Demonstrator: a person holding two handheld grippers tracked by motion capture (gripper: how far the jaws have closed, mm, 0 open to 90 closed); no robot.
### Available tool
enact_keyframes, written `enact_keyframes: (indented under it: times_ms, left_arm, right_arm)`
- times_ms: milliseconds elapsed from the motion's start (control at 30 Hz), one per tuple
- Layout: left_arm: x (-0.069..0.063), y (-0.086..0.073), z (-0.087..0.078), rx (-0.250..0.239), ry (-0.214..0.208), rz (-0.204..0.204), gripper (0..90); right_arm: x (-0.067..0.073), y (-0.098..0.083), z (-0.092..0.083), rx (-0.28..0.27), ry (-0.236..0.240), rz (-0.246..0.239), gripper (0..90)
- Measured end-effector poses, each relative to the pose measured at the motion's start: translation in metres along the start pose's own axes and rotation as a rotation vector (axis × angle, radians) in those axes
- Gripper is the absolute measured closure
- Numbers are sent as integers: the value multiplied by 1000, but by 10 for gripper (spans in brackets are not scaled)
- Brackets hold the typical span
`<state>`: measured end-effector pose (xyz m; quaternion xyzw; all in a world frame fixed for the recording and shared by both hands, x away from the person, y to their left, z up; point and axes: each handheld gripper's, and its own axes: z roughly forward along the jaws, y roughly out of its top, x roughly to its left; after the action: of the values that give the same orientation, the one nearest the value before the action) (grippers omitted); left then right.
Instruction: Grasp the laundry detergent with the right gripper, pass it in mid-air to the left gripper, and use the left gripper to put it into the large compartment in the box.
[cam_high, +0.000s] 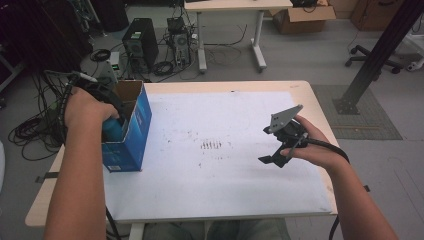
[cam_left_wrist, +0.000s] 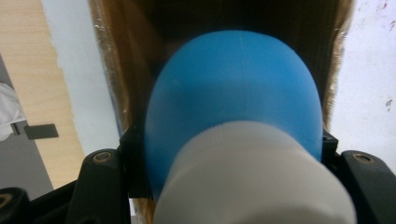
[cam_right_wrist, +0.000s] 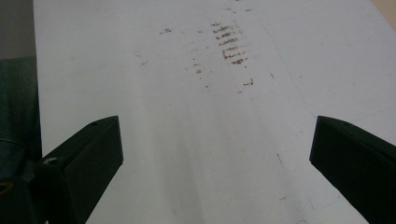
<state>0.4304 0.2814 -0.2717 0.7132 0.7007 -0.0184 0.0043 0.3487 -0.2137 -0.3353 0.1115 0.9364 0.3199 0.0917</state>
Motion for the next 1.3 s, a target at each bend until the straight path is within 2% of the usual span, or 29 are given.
enact_keyframes:
  times_ms: [367,533,833,1100,1300]
  left_arm:
    - [1,1,21,15,-9,5,384]
    - [2,2,30,28,0,5,383]
    - [4,2,32,21,-4,7,382]
    - [3,1,32,8,-2,-10,380]
    - [3,0,33,8,-1,-9,380]
  right_arm:
    - [1,1,2,1,7,-3,29]
    - [1,0,3,4,7,-1,29]
    - [1,0,4,9,14,-1,29]
    - [3,2,4,17,20,-11,29]
    - [4,1,4,18,11,-9,29]
